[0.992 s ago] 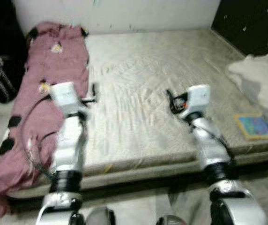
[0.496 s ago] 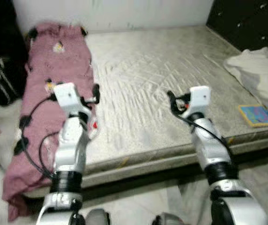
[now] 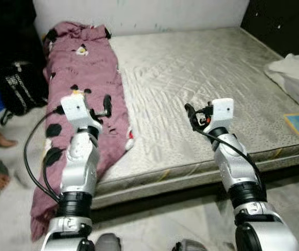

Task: Clean up the room

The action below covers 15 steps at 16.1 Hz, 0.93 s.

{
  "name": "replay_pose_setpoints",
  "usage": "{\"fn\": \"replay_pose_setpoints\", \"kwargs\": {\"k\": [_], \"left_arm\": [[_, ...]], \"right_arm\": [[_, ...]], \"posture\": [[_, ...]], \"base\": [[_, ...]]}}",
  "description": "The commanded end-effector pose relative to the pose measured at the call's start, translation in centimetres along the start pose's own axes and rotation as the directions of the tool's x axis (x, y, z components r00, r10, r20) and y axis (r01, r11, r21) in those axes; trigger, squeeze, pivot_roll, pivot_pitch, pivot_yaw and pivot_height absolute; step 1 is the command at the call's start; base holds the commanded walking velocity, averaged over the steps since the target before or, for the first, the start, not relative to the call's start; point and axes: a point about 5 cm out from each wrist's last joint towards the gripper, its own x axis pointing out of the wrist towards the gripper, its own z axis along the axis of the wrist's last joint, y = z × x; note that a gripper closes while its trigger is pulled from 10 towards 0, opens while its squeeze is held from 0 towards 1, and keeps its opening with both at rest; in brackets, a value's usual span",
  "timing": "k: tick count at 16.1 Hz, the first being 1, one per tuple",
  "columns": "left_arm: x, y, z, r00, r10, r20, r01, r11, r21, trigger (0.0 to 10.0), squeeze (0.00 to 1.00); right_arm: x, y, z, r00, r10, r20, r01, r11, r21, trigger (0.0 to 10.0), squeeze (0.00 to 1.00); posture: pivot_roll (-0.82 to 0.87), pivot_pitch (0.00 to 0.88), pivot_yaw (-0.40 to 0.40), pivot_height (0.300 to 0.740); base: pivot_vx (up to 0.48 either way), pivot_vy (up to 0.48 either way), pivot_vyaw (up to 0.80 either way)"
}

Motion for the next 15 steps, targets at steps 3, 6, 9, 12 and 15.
{"fn": "replay_pose_setpoints", "kwargs": {"k": [3,6,9,12,15], "left_arm": [[-0.8,1.0,0.1,1.000,0.019,-0.001,-0.019,0.999,0.035,10.0,0.00],[-2.1,0.9,0.0,1.000,-0.005,-0.002,0.005,0.999,0.052,10.0,0.00],[-2.6,0.5,-0.2,0.999,-0.039,-0.019,0.039,0.999,0.036,10.0,0.00],[-3.0,-0.1,-0.1,0.997,-0.074,-0.025,0.074,0.997,0.025,10.0,0.00],[-3.3,-0.1,-0.1,0.995,-0.087,-0.038,0.088,0.996,0.025,10.0,0.00]], "right_arm": [[-0.1,1.4,0.6,0.998,0.067,0.014,-0.067,0.997,0.032,10.0,0.00],[-1.4,2.1,0.2,0.996,0.083,0.019,-0.083,0.996,0.020,10.0,0.00],[-1.9,2.0,-0.3,0.997,0.076,-0.017,-0.076,0.997,0.028,10.0,0.00],[-2.4,1.9,-0.5,0.997,0.066,-0.034,-0.066,0.998,0.016,10.0,0.00],[-3.1,2.0,-0.9,0.997,0.063,-0.051,-0.063,0.998,0.001,10.0,0.00]], "posture": [[0.00,0.000,-0.005,0.740],[0.00,0.000,-0.008,0.740],[0.00,0.000,-0.006,0.740],[-0.01,0.000,0.006,0.740],[-0.01,0.000,0.008,0.740]], "base": [[0.000,0.464,0.00],[0.000,0.000,0.79],[0.000,0.000,0.16],[0.346,0.000,0.00],[0.454,0.000,0.00]]}}
